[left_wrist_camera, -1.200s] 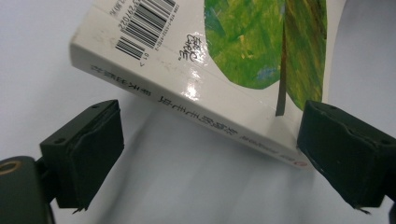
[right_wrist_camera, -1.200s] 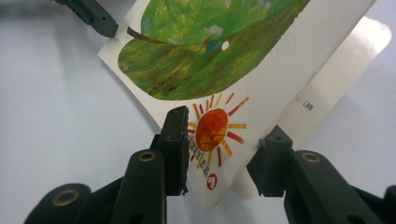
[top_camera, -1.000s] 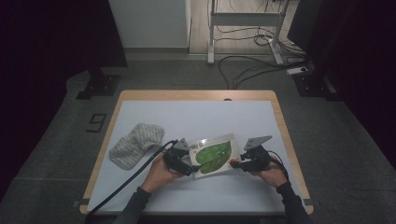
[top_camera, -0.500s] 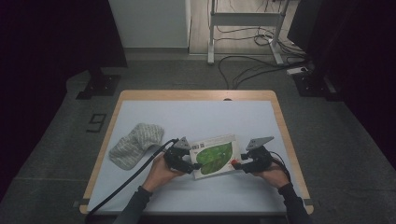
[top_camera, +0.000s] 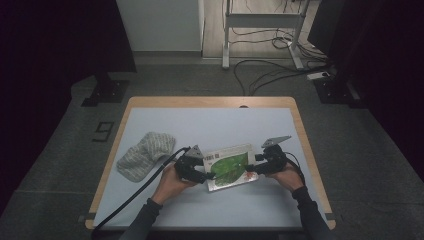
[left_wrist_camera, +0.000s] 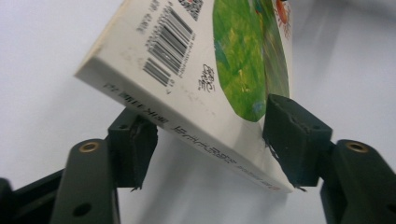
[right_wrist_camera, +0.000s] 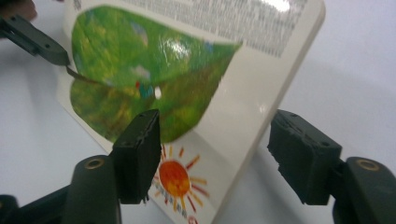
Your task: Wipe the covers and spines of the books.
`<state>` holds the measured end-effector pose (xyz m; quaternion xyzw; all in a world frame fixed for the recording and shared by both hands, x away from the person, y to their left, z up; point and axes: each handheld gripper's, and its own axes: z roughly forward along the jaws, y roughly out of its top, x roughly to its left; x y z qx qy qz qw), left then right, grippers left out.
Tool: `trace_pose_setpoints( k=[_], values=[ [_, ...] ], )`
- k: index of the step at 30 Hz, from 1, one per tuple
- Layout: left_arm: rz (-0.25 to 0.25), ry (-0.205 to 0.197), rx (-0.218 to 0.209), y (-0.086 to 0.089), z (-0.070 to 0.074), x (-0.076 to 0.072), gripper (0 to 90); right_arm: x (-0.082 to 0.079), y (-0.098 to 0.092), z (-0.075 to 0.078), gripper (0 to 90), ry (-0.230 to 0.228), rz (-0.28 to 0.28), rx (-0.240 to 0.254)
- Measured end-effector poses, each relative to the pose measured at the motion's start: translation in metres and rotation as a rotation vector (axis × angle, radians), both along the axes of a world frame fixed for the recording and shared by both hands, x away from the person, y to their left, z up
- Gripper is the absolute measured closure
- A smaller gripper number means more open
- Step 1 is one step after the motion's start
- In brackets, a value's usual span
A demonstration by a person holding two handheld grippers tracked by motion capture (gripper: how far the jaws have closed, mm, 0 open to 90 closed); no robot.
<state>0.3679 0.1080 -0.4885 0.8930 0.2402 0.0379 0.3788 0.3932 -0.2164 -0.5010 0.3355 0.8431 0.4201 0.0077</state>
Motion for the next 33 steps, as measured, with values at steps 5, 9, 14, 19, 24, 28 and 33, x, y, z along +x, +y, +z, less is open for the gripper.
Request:
trace_pose_setpoints(
  k=[5,9,14,19,24,28,33],
  values=[
    [0.004,0.015,-0.006,0.002,0.004,0.002,41.6,0.004,0.003,0.004,41.2,0.006,-0.002,-0.006],
    [0.005,0.024,-0.018,0.003,0.007,0.004,45.6,0.003,0.002,0.006,44.5,0.002,-0.006,-0.002],
    [0.019,0.012,-0.018,0.006,0.013,0.007,50.3,0.000,0.001,0.009,46.8,-0.021,-0.005,-0.006],
    [0.038,0.002,-0.013,0.010,0.019,0.009,54.4,0.000,0.001,0.013,51.7,-0.033,0.000,-0.003],
    [0.054,0.011,-0.012,0.015,0.025,0.011,58.4,-0.001,0.006,0.017,54.3,-0.050,0.003,-0.013],
    [0.071,0.003,-0.025,0.021,0.032,0.012,63.6,-0.002,0.008,0.022,58.7,-0.053,0.003,0.000],
    [0.081,-0.017,-0.015,0.026,0.038,0.014,65.4,-0.003,0.012,0.028,62.3,-0.071,0.003,0.003]
  ],
)
